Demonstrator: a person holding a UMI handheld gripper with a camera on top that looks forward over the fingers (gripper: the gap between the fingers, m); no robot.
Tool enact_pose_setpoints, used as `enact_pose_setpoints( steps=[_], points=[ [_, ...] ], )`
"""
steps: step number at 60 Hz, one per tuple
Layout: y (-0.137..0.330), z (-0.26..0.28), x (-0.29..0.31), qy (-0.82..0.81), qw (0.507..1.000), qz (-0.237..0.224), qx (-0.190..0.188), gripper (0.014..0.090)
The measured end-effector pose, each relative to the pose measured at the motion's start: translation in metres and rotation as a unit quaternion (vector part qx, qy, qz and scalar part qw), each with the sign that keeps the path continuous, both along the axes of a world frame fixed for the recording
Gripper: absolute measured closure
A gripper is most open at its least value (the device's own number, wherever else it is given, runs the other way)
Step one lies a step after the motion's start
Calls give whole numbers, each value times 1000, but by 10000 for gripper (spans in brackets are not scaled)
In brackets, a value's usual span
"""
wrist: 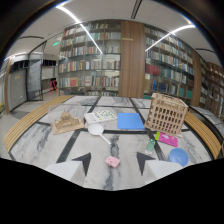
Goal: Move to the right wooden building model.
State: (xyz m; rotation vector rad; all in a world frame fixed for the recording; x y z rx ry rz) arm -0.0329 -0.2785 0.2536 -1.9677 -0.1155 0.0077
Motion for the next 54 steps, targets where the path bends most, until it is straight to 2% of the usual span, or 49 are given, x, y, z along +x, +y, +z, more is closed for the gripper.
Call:
enact_pose_setpoints(
  steps=[9,14,25,37,54],
  points=[
    [-7,3,34,1,1000,-13,-2,189],
    [-14,13,78,-2,1000,-27,2,188],
    [0,29,177,-14,997,-78,13,187],
    [40,47,284,-29,991,-130,24,186],
    [130,38,365,-29,989,-143,12,189]
  ],
)
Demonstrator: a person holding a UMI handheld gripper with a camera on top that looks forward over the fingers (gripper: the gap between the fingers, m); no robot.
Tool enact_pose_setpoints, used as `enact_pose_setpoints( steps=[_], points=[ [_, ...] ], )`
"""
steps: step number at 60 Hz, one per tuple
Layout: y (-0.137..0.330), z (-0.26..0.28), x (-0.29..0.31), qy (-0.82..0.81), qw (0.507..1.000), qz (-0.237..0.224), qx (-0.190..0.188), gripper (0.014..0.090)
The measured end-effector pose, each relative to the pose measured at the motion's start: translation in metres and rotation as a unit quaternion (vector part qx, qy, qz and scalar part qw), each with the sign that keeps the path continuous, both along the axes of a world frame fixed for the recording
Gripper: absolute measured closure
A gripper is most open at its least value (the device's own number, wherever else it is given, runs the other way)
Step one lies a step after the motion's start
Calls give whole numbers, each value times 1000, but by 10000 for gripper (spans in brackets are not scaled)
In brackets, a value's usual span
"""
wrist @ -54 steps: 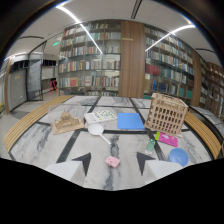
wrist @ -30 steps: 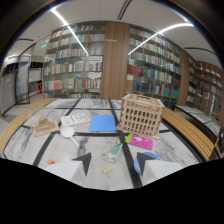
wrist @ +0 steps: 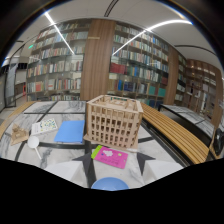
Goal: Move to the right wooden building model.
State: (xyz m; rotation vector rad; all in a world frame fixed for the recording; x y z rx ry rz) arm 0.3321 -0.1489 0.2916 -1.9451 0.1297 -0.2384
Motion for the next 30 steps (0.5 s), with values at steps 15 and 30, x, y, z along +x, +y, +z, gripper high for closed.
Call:
enact_pose_setpoints(
  steps=[15,30],
  points=[
    [95,-32,19,4,1000,11,-6,187],
    [167,-72,33,-6,1000,9,-24,186]
  ],
)
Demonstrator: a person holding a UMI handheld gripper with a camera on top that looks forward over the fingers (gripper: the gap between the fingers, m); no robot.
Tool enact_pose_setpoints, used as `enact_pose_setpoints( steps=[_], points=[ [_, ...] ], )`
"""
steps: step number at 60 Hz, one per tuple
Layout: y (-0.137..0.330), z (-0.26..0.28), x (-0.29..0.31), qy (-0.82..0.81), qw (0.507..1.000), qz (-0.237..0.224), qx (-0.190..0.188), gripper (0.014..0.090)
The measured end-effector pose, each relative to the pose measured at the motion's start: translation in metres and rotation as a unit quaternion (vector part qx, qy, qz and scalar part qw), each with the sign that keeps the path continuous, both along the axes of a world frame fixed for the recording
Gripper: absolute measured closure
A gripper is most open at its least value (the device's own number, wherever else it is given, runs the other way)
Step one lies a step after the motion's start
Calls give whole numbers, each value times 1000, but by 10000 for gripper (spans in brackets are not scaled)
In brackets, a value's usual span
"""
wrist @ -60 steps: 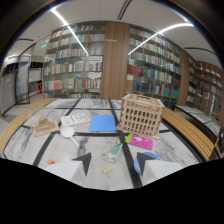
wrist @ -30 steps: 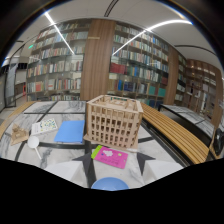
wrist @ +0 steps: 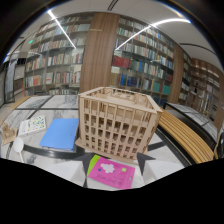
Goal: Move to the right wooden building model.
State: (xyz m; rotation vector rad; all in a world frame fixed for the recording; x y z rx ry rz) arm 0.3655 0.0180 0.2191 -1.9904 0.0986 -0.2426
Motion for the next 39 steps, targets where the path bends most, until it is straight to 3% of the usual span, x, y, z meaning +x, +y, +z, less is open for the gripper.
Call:
enact_pose_setpoints(
  steps=[17,19,20,39],
  points=[
    [31,-24,9,9,1000,-6,-7,186],
    [33,-25,9,10,1000,-6,-6,158],
    [33,-24,9,10,1000,-6,-6,183],
    [35,-21,5,9,1000,-4,-9,184]
  ],
)
